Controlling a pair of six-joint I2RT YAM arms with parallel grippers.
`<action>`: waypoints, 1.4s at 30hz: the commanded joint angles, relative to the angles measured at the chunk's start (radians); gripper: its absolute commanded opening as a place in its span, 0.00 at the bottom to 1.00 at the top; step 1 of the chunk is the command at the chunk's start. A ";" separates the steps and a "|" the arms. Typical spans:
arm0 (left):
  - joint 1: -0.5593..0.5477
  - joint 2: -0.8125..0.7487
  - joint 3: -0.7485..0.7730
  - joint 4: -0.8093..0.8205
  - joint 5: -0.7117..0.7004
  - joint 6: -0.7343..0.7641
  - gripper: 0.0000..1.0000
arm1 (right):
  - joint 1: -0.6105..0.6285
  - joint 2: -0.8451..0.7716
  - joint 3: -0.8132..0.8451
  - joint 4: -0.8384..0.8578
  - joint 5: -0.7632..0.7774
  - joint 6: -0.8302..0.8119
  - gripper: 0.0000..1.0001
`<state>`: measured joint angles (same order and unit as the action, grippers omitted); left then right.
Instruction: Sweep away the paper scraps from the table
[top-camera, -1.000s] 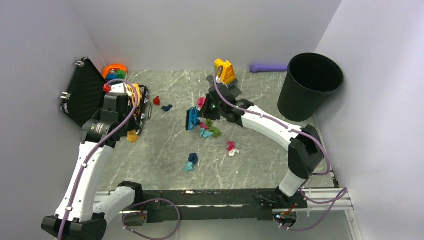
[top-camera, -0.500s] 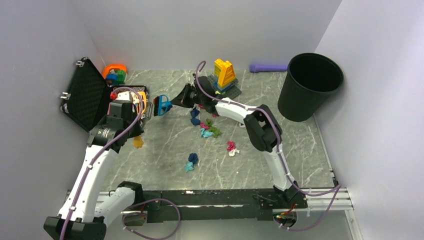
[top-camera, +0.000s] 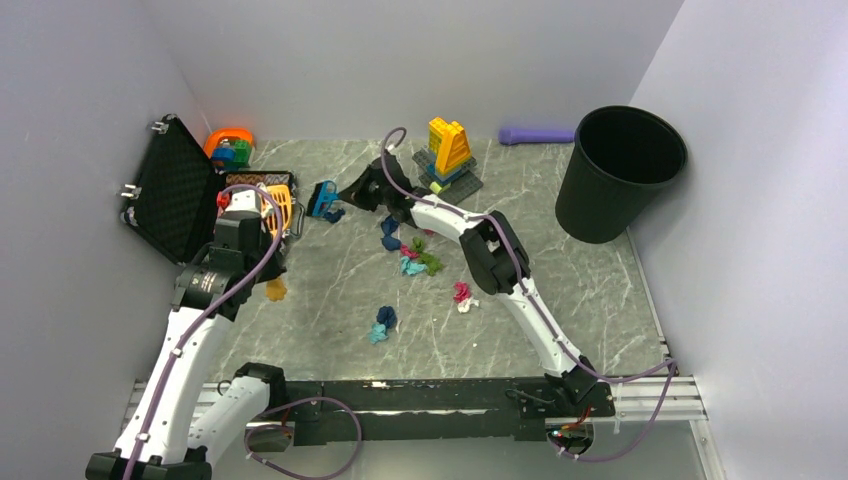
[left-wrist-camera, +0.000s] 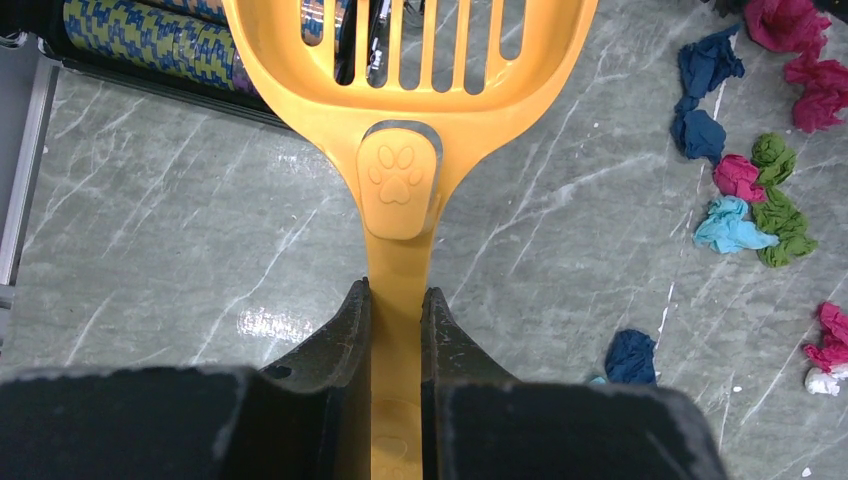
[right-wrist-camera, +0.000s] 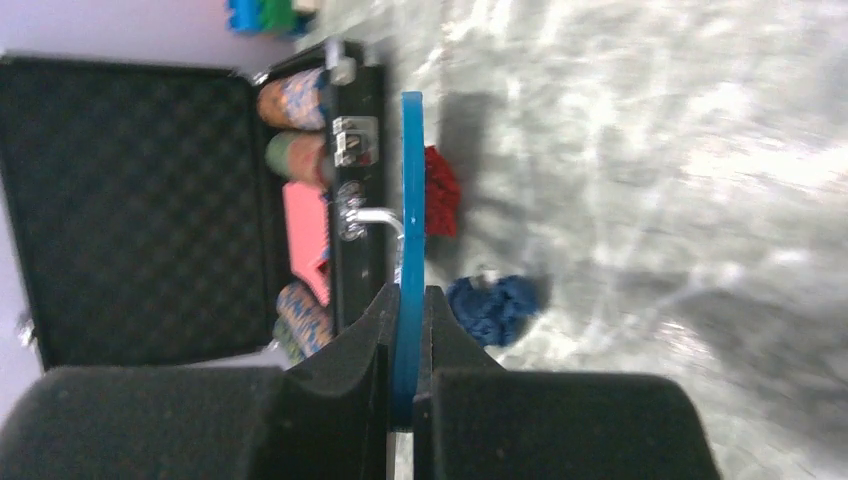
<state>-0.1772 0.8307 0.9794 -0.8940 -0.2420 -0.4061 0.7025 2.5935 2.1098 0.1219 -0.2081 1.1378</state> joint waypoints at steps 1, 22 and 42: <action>0.005 -0.018 -0.006 0.038 -0.019 -0.008 0.00 | 0.010 -0.086 -0.032 -0.211 0.250 0.104 0.00; 0.005 0.001 -0.005 0.037 -0.023 -0.005 0.00 | -0.066 -0.845 -0.748 -0.161 0.181 -0.273 0.00; 0.005 0.008 -0.137 0.174 0.104 0.065 0.00 | -0.006 -0.405 -0.259 -0.626 0.403 0.009 0.00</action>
<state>-0.1772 0.8337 0.8433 -0.7765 -0.1684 -0.3599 0.7120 2.2898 1.8378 -0.2665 -0.0673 1.0485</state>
